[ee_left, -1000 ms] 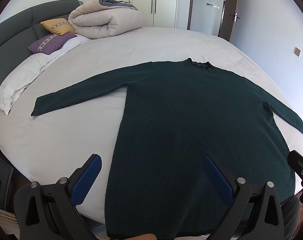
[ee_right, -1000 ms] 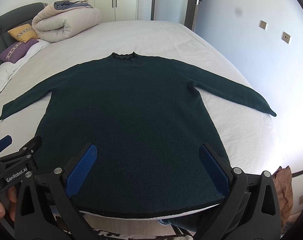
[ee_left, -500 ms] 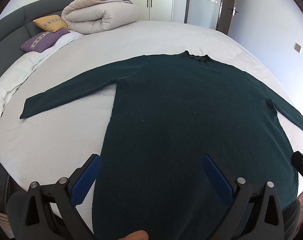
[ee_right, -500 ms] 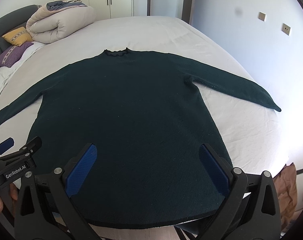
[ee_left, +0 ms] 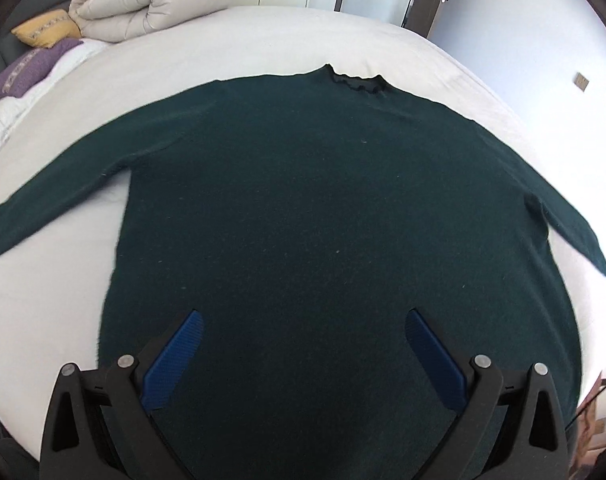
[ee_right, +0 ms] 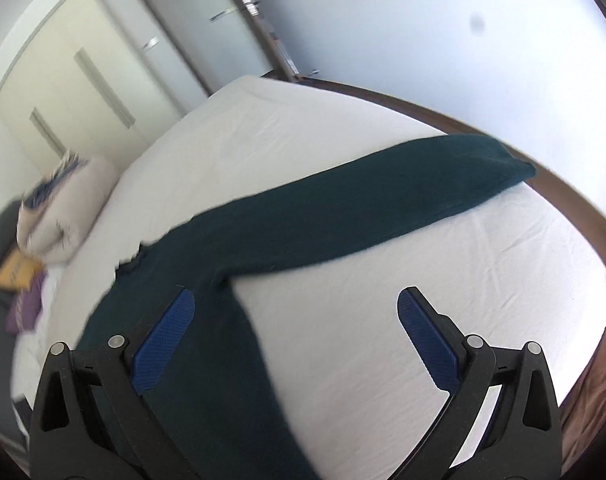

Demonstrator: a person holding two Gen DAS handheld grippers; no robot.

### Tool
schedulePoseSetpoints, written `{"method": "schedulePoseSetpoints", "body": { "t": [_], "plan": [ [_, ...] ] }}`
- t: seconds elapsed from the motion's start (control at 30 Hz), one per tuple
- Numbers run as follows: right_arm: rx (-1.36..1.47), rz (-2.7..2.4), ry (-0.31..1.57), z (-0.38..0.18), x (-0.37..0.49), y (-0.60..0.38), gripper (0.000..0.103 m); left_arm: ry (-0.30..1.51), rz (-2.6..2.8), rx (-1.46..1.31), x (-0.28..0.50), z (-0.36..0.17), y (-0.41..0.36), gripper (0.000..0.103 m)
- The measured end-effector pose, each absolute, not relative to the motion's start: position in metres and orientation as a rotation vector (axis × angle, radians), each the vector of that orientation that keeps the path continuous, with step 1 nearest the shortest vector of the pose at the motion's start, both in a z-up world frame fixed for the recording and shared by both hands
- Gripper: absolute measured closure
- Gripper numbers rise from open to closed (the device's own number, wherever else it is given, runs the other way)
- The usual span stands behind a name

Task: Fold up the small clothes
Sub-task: 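Grasp the sweater sleeve cuff with the right gripper and lift it, then fold the held sleeve across the sweater body with the right gripper, release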

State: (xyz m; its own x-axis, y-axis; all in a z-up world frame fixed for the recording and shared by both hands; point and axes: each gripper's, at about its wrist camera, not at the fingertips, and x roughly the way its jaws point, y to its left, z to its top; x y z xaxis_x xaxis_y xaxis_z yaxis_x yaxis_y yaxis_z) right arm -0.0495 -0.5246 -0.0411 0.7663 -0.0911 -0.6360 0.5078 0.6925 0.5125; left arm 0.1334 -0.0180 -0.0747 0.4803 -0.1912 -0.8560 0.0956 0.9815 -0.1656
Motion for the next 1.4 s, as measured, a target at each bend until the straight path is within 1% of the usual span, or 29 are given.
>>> {"method": "schedulePoseSetpoints", "body": {
  "t": [0.07, 0.13, 0.17, 0.2, 0.23, 0.3, 0.4, 0.47, 0.5, 0.6, 0.67, 0.7, 0.73, 0.77, 0.83, 0.97, 1.1, 1.2, 1.27, 1.3, 1.4],
  "plan": [
    [0.934, -0.373, 0.605, -0.064, -0.050, -0.583, 0.004, 1.066, -0.193, -0.151, 0.147, -0.078, -0.018, 0.000],
    [1.113, -0.374, 0.593, -0.091, -0.050, -0.628, 0.020, 1.065, -0.210, -0.183, 0.159, -0.078, -0.021, 0.000],
    [1.195, -0.367, 0.579, -0.104, -0.050, -0.647, 0.022, 1.053, -0.230, -0.196, 0.165, -0.077, -0.023, 0.000],
    [1.267, -0.369, 0.563, -0.117, -0.050, -0.662, 0.028, 1.043, -0.244, -0.199, 0.170, -0.076, -0.026, 0.000],
    [1.322, -0.368, 0.541, -0.127, -0.050, -0.674, 0.041, 1.035, -0.251, -0.193, 0.175, -0.074, -0.029, 0.000],
    [1.407, -0.358, 0.486, -0.140, -0.048, -0.693, 0.056, 1.027, -0.268, -0.177, 0.184, -0.072, -0.036, 0.000],
    [1.484, -0.351, 0.423, -0.149, -0.038, -0.715, 0.060, 1.024, -0.292, -0.174, 0.195, -0.073, -0.044, 0.000],
    [1.516, -0.371, 0.394, -0.153, -0.030, -0.729, 0.065, 1.026, -0.300, -0.176, 0.198, -0.075, -0.046, 0.000],
    [1.546, -0.381, 0.372, -0.157, -0.029, -0.735, 0.070, 1.027, -0.303, -0.182, 0.197, -0.076, -0.045, 0.000],
    [1.608, -0.395, 0.294, -0.167, -0.023, -0.749, 0.071, 1.035, -0.318, -0.207, 0.202, -0.082, -0.046, 0.000],
    [1.562, -0.417, 0.308, -0.167, -0.012, -0.753, 0.072, 1.047, -0.323, -0.213, 0.206, -0.086, -0.048, 0.000],
    [1.532, -0.432, 0.321, -0.164, -0.005, -0.757, 0.074, 1.053, -0.329, -0.215, 0.208, -0.088, -0.049, 0.000],
    [1.498, -0.451, 0.340, -0.162, 0.002, -0.755, 0.079, 1.056, -0.336, -0.218, 0.209, -0.089, -0.050, 0.000],
    [1.464, -0.464, 0.350, -0.158, 0.010, -0.757, 0.082, 1.053, -0.341, -0.216, 0.211, -0.088, -0.052, 0.000],
    [1.395, -0.483, 0.367, -0.145, 0.030, -0.759, 0.095, 1.043, -0.353, -0.212, 0.216, -0.084, -0.055, 0.000],
    [1.151, -0.429, 0.445, -0.096, 0.102, -0.735, 0.096, 1.028, -0.397, -0.253, 0.235, -0.073, -0.061, 0.000],
    [0.733, -0.281, 0.578, -0.024, 0.206, -0.651, 0.097, 1.034, -0.460, -0.342, 0.263, -0.062, -0.064, 0.000],
    [0.418, -0.171, 0.639, 0.005, 0.267, -0.561, 0.097, 1.052, -0.533, -0.448, 0.281, -0.060, -0.064, 0.000],
    [0.239, -0.131, 0.663, 0.002, 0.297, -0.502, 0.097, 1.075, -0.589, -0.517, 0.291, -0.062, -0.067, 0.000],
    [0.176, -0.115, 0.671, -0.008, 0.305, -0.472, 0.097, 1.097, -0.617, -0.546, 0.296, -0.065, -0.070, 0.000],
    [0.115, -0.069, 0.757, -0.046, 0.332, -0.417, 0.097, 1.162, -0.682, -0.596, 0.306, -0.075, -0.079, 0.000]
  ]
}}
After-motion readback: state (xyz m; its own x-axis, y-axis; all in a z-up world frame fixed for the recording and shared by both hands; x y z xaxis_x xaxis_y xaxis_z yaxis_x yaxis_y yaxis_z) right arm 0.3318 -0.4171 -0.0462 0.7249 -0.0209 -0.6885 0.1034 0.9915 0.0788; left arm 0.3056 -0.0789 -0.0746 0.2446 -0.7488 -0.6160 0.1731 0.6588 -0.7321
